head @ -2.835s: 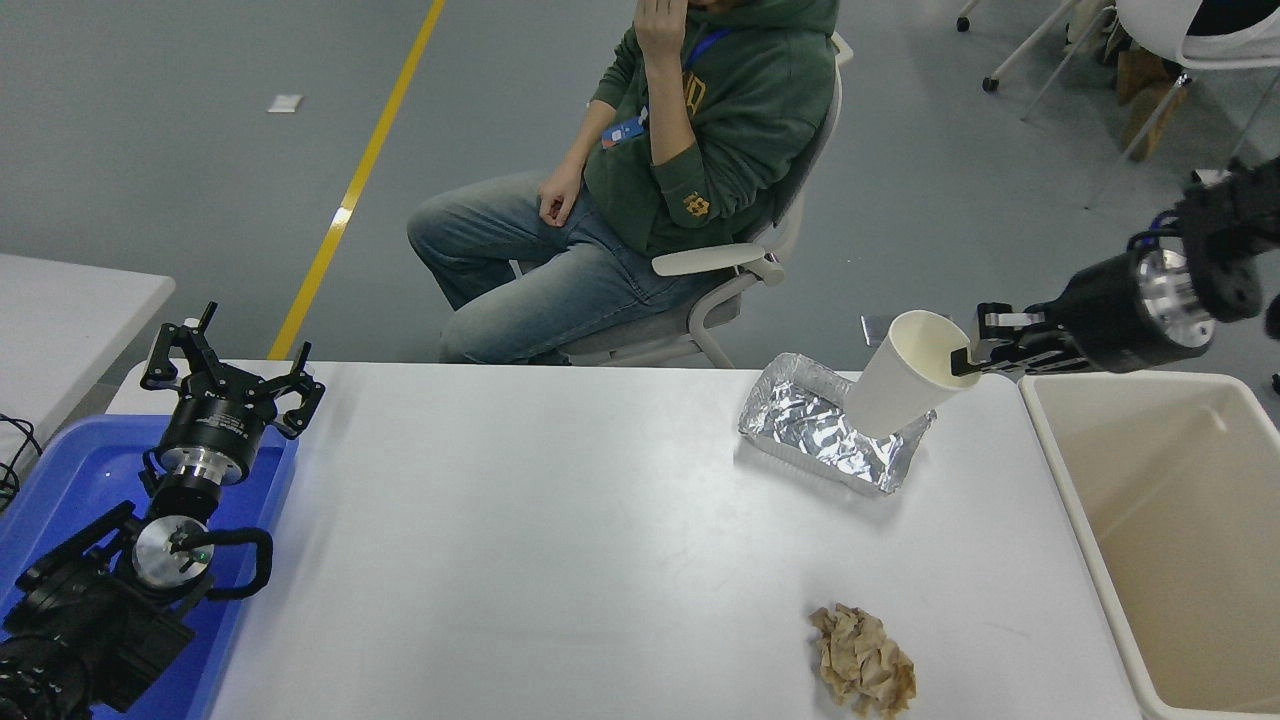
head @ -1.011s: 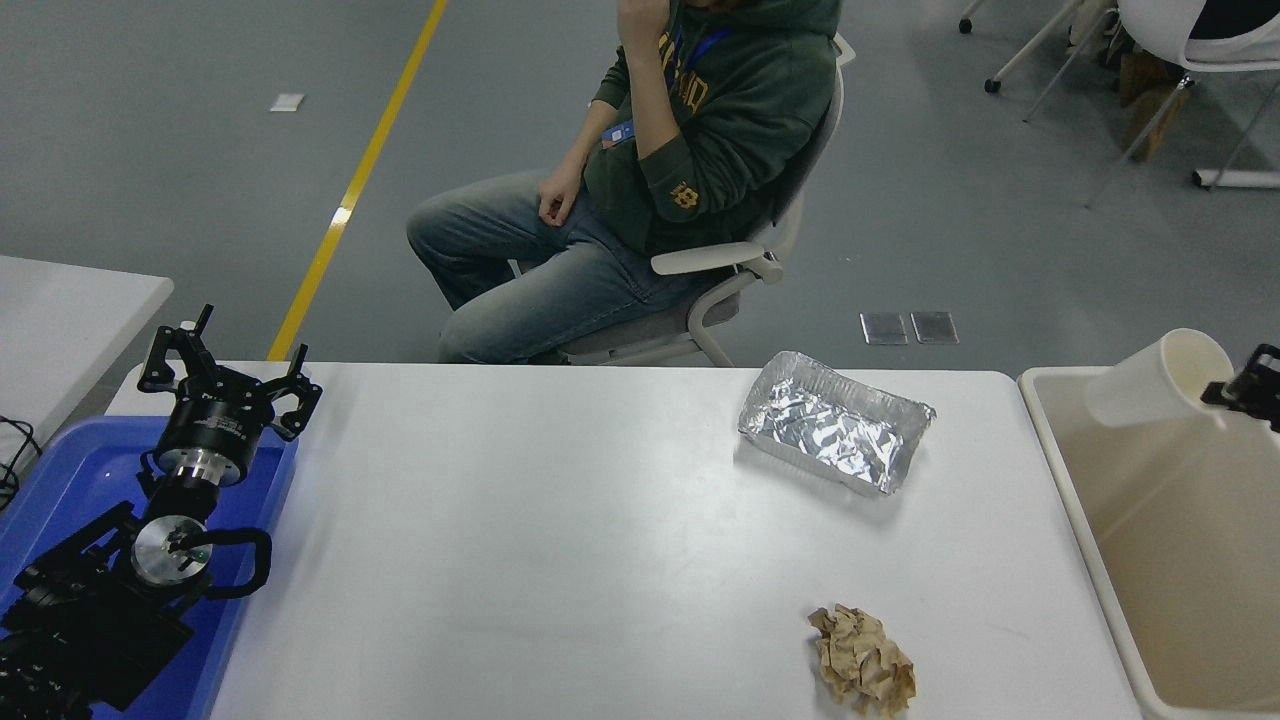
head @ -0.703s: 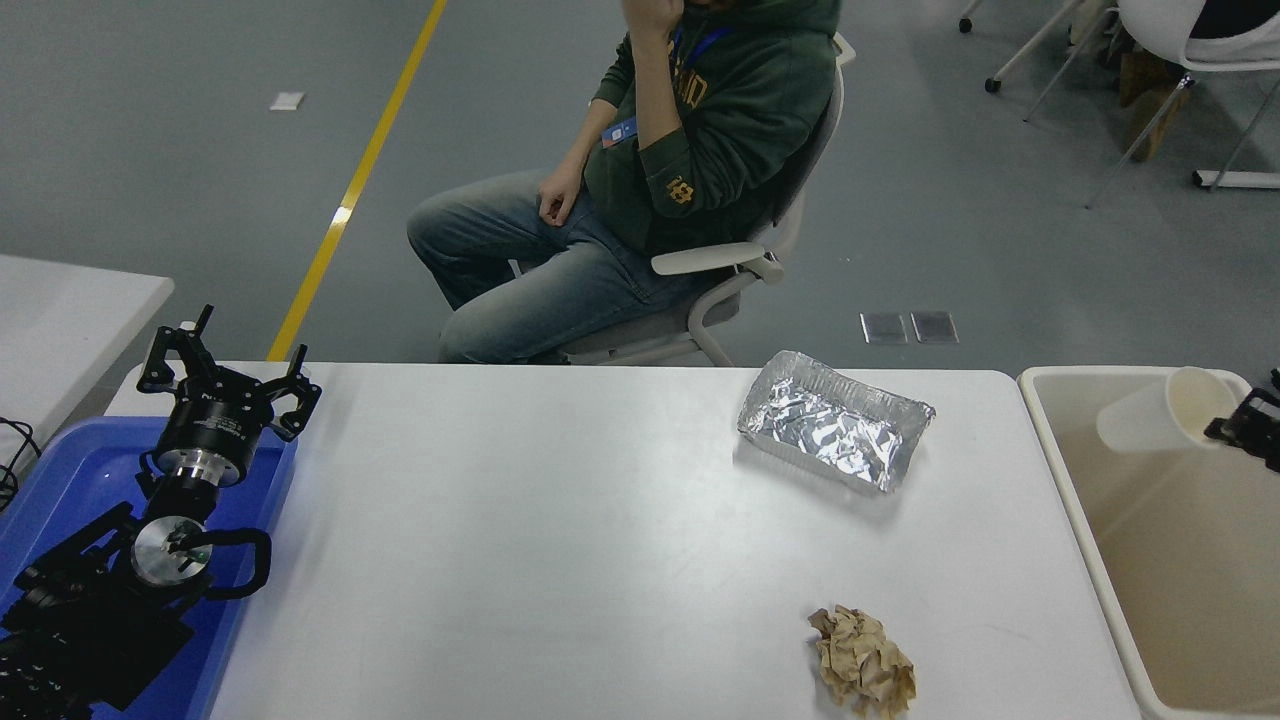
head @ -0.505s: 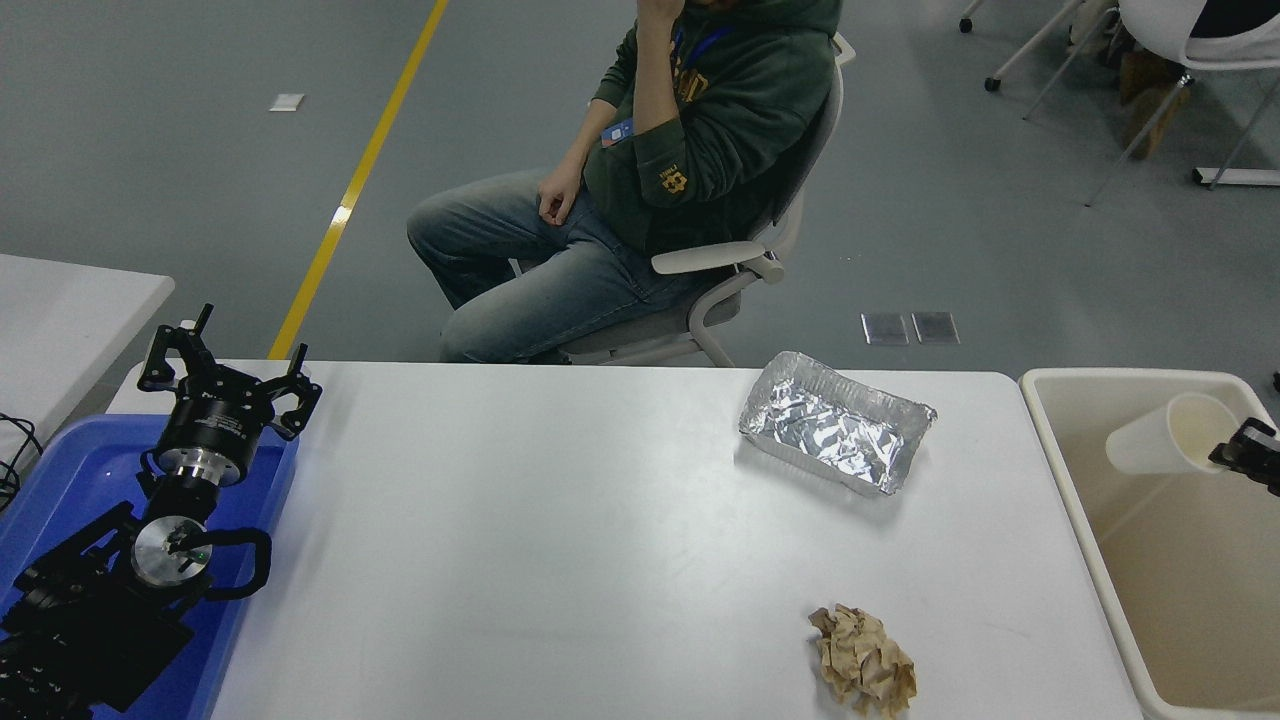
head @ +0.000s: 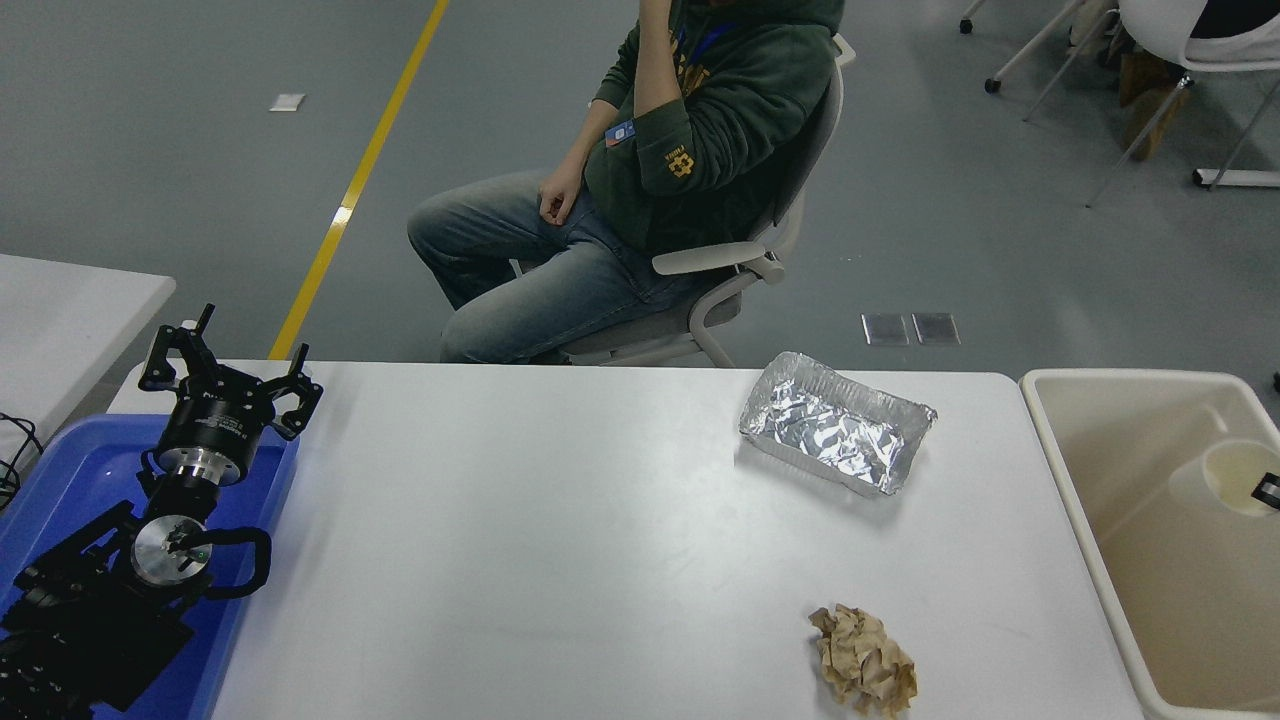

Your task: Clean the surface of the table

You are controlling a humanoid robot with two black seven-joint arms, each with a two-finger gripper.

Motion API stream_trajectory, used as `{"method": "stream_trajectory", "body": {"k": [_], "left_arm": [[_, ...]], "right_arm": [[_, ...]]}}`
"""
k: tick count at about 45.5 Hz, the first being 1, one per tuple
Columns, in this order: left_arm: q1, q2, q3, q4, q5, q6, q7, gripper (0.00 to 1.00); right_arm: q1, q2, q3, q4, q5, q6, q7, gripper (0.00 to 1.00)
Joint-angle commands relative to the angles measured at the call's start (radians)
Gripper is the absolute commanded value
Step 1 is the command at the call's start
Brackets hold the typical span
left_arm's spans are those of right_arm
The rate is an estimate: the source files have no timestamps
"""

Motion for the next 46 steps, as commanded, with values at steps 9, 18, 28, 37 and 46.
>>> {"method": "stream_trajectory", "body": {"k": [9,18,28,37,46], "left_arm": [[0.0,0.0,0.0,0.0,0.0,0.0,0.0,1.0],[0.0,0.0,0.0,0.0,-0.001,0.0,0.0,1.0],[0.0,0.0,0.0,0.0,0.0,0.0,0.0,1.0],[0.0,0.0,0.0,0.0,0.0,0.0,0.0,1.0],[0.0,0.0,0.0,-0.001,0.0,0.0,0.0,1.0]], "right_arm": [[-0.082,0.043,-0.12,-0.067,0.109,-0.096,0.0,0.0],[-0.082,0.043,-0.12,-0.067,0.109,-0.097,-0.002,0.0],[-0.083,0.072,-0.12,-0.067,0.109,-0.096,-0.002,0.0],[-0.083,0.095,-0.118,-0.067,0.111,-0.094,-0.002,0.0],[-0.076,0.132,-0.095,-0.069,0.262,-0.094,-0.016,1.0]]}}
